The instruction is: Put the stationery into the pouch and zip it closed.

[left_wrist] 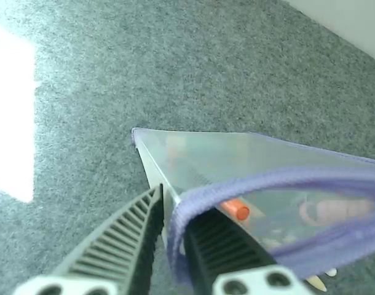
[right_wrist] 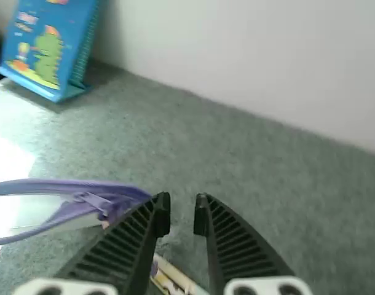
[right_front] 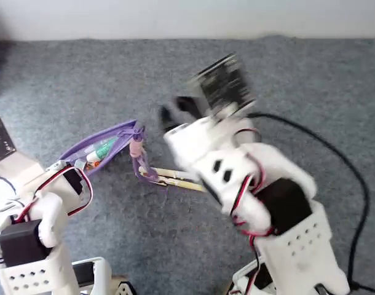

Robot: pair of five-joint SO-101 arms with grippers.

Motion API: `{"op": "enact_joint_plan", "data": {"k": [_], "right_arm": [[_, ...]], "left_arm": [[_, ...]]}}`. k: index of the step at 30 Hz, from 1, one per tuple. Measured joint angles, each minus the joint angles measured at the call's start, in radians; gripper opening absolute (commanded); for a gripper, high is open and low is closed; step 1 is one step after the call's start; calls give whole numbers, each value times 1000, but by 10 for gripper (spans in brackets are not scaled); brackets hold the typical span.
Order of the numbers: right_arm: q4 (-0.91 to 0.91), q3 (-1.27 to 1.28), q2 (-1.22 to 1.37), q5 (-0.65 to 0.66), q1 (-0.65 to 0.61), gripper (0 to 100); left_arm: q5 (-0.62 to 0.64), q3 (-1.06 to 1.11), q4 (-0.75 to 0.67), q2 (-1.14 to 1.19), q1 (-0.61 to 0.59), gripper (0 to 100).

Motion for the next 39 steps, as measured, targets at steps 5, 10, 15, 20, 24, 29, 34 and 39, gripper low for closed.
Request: {"op": "enact_joint_plan", "data": {"k": [5, 10, 15, 20, 24, 29, 34, 39], "right_arm": [[123, 100, 87, -58, 103, 66], [138, 140, 238, -34, 123, 78], [138, 144, 419, 81, 120, 220], [137, 144, 597, 230, 121, 275], [98, 144, 717, 285, 121, 254], [77, 104, 838, 313, 112, 254], [71, 29, 924, 313, 58, 253], [37, -21, 1010, 313, 29, 253]], "left_arm": [[0, 0, 0, 0, 0, 13], [0, 0, 0, 0, 0, 13], [0, 0, 0, 0, 0, 13], [0, 0, 0, 0, 0, 13], [0, 0, 0, 0, 0, 13], [0, 0, 0, 0, 0, 13], [0, 15, 0, -9, 0, 13], [0, 15, 0, -9, 0, 13]]}}
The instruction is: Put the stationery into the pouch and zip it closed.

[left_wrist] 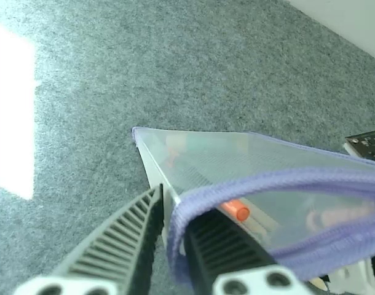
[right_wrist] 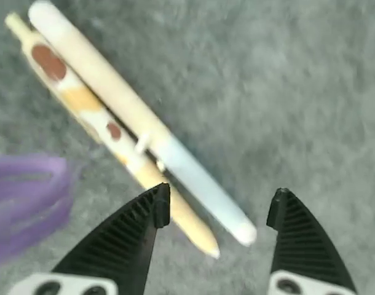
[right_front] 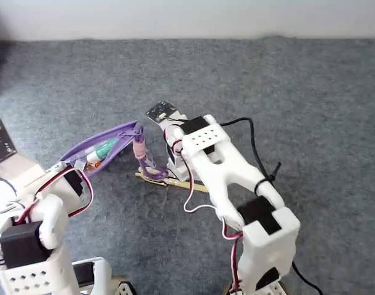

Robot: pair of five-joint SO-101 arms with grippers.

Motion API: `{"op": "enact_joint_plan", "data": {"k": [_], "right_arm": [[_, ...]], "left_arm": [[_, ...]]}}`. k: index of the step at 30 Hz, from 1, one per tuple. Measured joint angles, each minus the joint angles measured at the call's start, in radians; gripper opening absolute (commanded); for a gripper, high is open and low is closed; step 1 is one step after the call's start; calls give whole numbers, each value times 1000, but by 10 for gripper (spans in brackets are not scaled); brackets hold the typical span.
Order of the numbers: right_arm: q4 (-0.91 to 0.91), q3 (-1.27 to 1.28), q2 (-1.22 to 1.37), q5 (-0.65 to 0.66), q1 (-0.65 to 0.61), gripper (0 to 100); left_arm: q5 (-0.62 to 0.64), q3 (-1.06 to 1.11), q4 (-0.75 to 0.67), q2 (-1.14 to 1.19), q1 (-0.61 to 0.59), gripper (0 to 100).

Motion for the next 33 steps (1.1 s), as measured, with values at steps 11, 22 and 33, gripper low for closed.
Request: {"op": "enact_joint_plan", "data": {"k": [11, 22, 33], "right_arm": [[-40, -117, 150, 5, 8, 253], [51, -112, 112, 6, 8, 253], [63, -91, 114, 6, 17, 252]], "left_arm": [[0, 0, 0, 0, 0, 13], [0, 0, 0, 0, 0, 13], [0, 2, 0, 0, 0, 13]]}}
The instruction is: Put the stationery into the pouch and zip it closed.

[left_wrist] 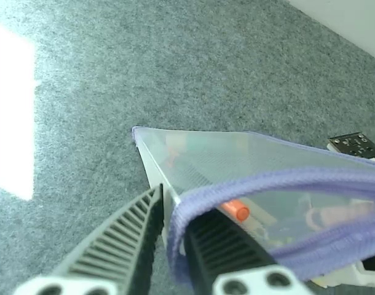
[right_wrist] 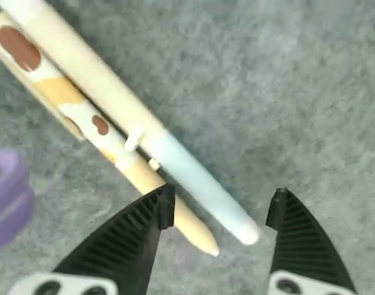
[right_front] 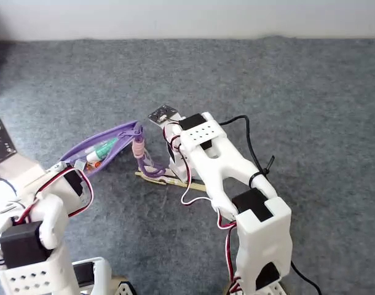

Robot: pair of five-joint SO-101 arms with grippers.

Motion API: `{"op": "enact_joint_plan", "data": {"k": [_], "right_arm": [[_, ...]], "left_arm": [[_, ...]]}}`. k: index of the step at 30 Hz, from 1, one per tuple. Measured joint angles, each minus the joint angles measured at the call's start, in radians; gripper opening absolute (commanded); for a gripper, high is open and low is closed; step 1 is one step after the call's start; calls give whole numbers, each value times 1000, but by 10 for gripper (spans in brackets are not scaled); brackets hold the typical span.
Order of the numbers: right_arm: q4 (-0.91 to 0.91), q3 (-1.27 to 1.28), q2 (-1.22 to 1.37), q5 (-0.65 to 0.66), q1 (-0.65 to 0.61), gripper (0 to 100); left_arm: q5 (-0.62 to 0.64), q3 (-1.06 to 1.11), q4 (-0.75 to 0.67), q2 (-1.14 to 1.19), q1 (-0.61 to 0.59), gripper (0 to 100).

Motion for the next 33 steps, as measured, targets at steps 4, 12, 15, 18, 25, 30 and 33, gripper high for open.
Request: {"op": "enact_joint_plan", "data": {"k": [4, 12, 15, 18, 25, 30, 33], "right_arm": [[-48, -8, 48, 0, 6, 183], [-58, -20, 69, 2, 74, 18], [-58, -21, 74, 2, 107, 8], [-40, -9, 54, 2, 143, 8], [189, 3, -63, 29, 261, 8], [350, 3, -146, 121, 379, 8], [419, 5, -166, 180, 459, 16]], "left_arm": [[0, 0, 0, 0, 0, 13], [0, 0, 0, 0, 0, 13], [0, 0, 0, 0, 0, 13], [0, 0, 0, 0, 0, 13], [0, 0, 0, 0, 0, 13], [0, 0, 0, 0, 0, 13], [0, 0, 0, 0, 0, 13]]}}
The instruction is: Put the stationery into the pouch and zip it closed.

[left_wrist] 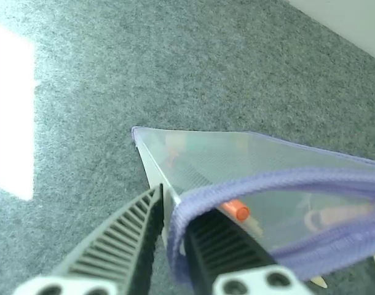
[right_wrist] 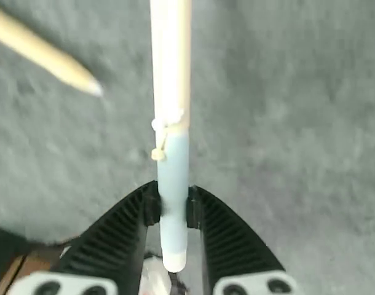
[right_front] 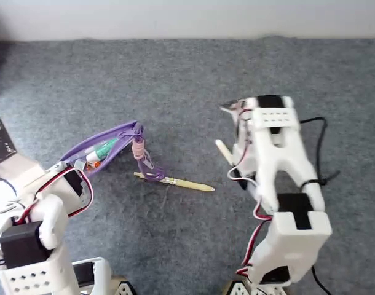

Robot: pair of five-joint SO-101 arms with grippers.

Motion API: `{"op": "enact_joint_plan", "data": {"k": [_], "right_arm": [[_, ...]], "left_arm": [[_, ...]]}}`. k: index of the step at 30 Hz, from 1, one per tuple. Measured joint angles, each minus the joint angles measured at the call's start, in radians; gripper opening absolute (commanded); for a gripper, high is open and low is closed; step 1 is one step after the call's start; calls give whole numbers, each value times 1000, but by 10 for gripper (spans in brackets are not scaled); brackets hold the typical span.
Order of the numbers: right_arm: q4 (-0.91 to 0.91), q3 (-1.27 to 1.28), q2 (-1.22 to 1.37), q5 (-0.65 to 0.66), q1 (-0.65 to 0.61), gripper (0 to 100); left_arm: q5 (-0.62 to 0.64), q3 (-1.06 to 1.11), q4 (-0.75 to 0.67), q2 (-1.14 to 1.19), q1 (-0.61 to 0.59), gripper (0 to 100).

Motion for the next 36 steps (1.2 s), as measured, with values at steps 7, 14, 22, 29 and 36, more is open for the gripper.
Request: {"op": "enact_joint_plan", "data": {"k": [7, 14, 22, 29, 36], "right_arm": [[-31, 80, -21, 64, 91, 248], [-160, 80, -55, 64, 2, 263], [-417, 80, 12, 3, -124, 263], [-525, 80, 169, -14, -130, 123], [-585, 63, 183, -14, -103, 18]], "left_arm": [[0, 0, 0, 0, 0, 13], [0, 0, 0, 0, 0, 13], [0, 0, 0, 0, 0, 13], [0, 0, 0, 0, 0, 13], [0, 0, 0, 0, 0, 13]]}}
